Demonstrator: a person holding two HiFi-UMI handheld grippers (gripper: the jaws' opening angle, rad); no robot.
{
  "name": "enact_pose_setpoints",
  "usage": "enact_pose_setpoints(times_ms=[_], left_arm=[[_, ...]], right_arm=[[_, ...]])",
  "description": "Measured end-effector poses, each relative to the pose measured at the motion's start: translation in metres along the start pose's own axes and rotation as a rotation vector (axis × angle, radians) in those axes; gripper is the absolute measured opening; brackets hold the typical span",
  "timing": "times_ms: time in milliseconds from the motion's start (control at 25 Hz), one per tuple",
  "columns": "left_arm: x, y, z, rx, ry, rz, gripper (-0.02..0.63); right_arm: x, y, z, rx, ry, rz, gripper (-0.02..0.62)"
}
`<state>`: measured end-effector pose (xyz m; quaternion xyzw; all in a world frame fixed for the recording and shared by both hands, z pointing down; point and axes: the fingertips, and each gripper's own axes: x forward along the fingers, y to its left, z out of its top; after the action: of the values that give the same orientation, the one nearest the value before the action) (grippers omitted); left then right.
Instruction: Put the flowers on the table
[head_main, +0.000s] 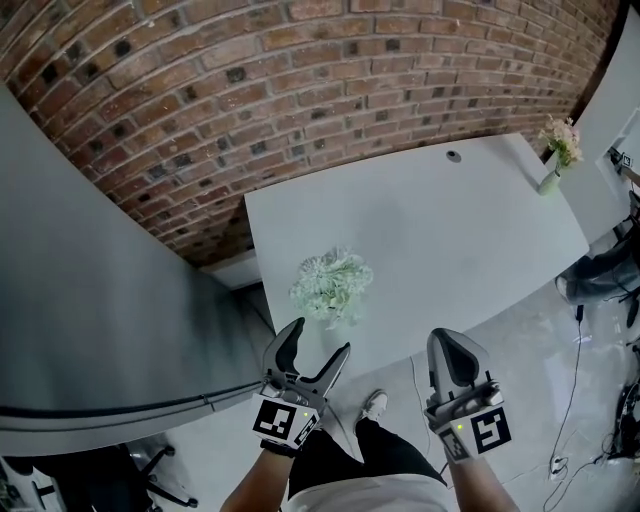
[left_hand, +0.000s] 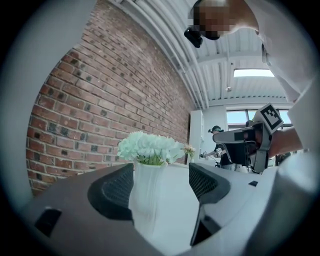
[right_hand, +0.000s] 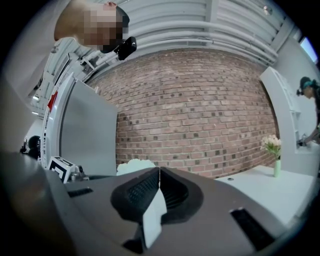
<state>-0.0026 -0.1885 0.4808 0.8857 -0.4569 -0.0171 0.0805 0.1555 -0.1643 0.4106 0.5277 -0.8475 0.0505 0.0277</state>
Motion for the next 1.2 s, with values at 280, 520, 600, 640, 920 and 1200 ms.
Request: enact_pose_setpoints(times_ms=[280, 520, 600, 640, 920, 1200], left_arm=[[-0.019, -0.006, 0.028, -0.002, -0.044, 0.009, 0.267], [-0.032, -0.007, 0.050, 0.002, -0.073, 0.026, 0.150], [-0.038, -0.008, 0.053, 0.003, -0.074, 0.032, 0.136], [-0.040, -0.008, 0.054, 0.004, -0.075, 0.035, 0.120], [-0.054, -0.025, 0.064, -0.015, -0.071, 0.009, 0.046], [-0.065, -0.043, 0.079, -0.036, -0.069, 0.000, 0.009]], right_arm=[[-0.006, 0.007, 0.013, 0.000, -0.026, 0.013, 0.017], [-0.022, 0.001, 0.017, 0.006, -0.033, -0.018, 0.018], [-0.027, -0.001, 0.018, 0.007, -0.033, -0.026, 0.017], [-0.029, -0.001, 0.018, 0.009, -0.035, -0.031, 0.018], [-0.026, 0.017, 0.032, 0.012, -0.061, -0.007, 0.018], [-0.030, 0.035, 0.047, 0.017, -0.087, 0.037, 0.018]])
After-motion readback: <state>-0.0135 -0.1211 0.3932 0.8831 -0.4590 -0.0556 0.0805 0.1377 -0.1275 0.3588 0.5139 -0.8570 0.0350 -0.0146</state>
